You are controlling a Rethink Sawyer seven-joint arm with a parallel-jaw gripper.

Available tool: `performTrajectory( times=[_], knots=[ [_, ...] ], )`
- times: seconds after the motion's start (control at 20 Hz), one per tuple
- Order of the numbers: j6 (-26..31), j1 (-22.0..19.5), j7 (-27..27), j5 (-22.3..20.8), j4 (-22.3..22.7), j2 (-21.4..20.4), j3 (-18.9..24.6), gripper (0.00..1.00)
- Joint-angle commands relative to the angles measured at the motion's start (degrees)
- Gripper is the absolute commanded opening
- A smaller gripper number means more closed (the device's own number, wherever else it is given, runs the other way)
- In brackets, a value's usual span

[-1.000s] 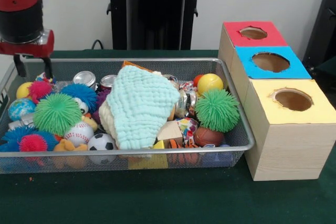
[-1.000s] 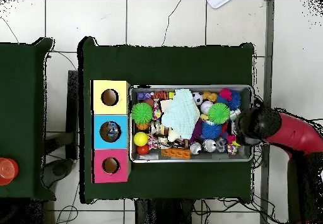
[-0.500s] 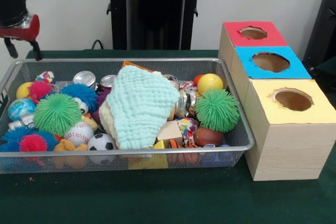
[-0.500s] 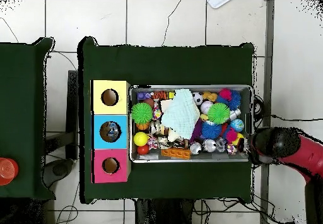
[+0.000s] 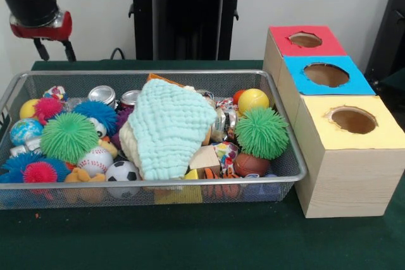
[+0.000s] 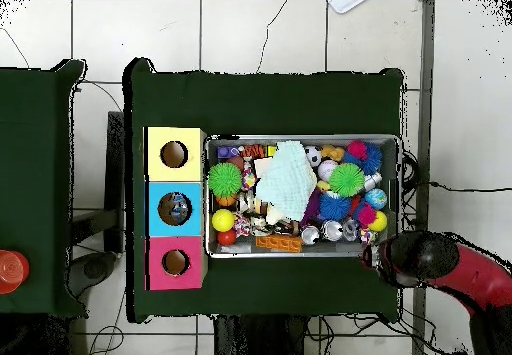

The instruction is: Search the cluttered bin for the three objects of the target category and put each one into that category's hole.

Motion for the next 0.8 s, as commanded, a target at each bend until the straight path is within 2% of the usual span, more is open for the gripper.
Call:
performTrajectory(
  times=[0.05,0.35,0.8],
  knots=[
    [-10.08,0.16,-0.86,-5.27,3.91,5.32,3.51,1.00],
    [-17.39,0.93,0.57,-9.91,0.48,10.99,1.84,1.00],
    [-23.63,2.51,4.52,-12.60,-1.72,16.10,0.46,1.00]
  ],
)
